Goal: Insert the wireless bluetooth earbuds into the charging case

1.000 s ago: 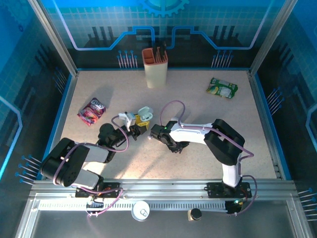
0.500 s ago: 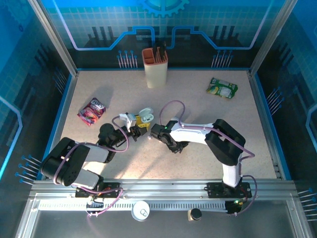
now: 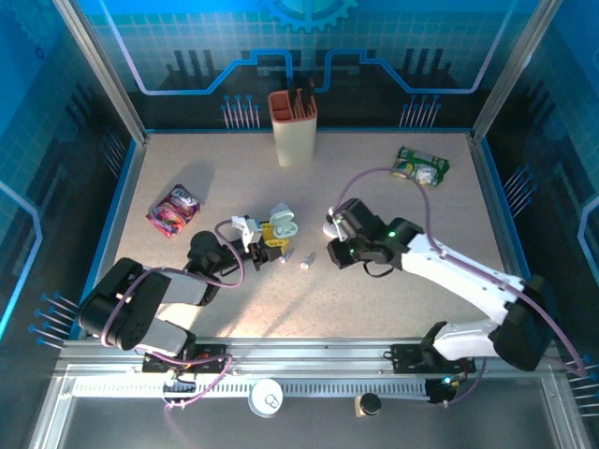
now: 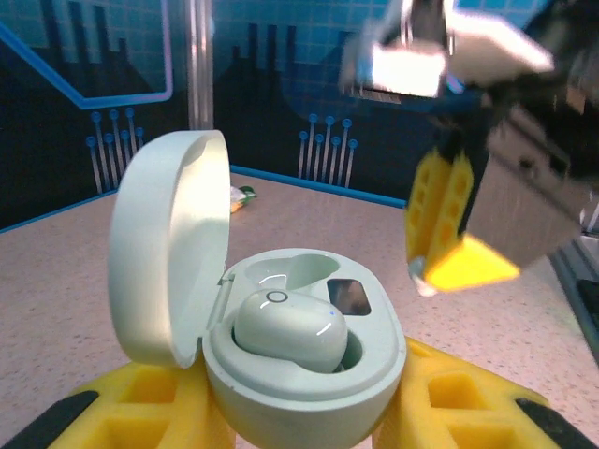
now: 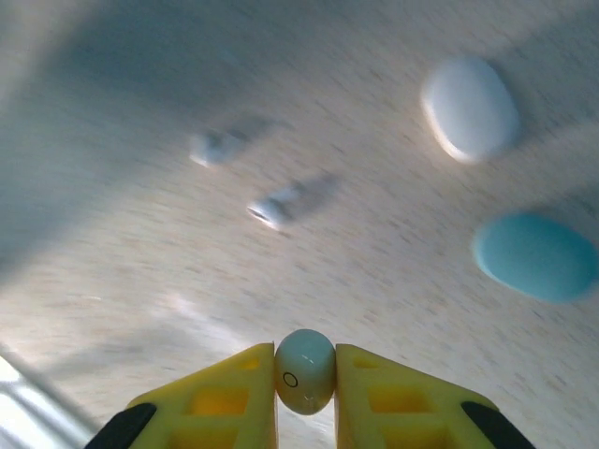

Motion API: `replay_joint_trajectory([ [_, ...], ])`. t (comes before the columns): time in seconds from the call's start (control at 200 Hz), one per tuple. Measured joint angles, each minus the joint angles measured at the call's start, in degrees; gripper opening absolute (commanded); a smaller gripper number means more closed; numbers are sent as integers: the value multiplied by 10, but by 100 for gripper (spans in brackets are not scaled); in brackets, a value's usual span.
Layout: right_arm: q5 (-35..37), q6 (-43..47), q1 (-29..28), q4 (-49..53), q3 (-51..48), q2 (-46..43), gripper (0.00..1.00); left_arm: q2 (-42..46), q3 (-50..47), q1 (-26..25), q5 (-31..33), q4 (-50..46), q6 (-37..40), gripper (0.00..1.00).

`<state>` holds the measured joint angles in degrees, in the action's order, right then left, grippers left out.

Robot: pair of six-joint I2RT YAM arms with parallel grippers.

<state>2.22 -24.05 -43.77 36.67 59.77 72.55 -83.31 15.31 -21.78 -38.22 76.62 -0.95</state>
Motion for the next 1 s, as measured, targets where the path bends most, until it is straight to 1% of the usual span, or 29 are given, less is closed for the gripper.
replay_joint_trajectory([
  [0.115,-103,15,15,-47,0,-29,18,5,12,-23,-10,-39,22,34],
  [0.195,-161,22,17,-68,1,-37,18,16,23,-41,-14,-76,42,34],
  [0.28,-208,26,20,-85,3,-37,18,28,32,-55,-18,-108,60,34],
  [0.365,-237,30,23,-90,8,-37,18,34,36,-64,-20,-125,72,34],
  [0.585,-263,32,37,-98,11,-34,18,35,37,-76,-26,-139,76,34],
  [1.001,-267,32,53,-98,10,-24,18,45,36,-82,-37,-138,74,33],
])
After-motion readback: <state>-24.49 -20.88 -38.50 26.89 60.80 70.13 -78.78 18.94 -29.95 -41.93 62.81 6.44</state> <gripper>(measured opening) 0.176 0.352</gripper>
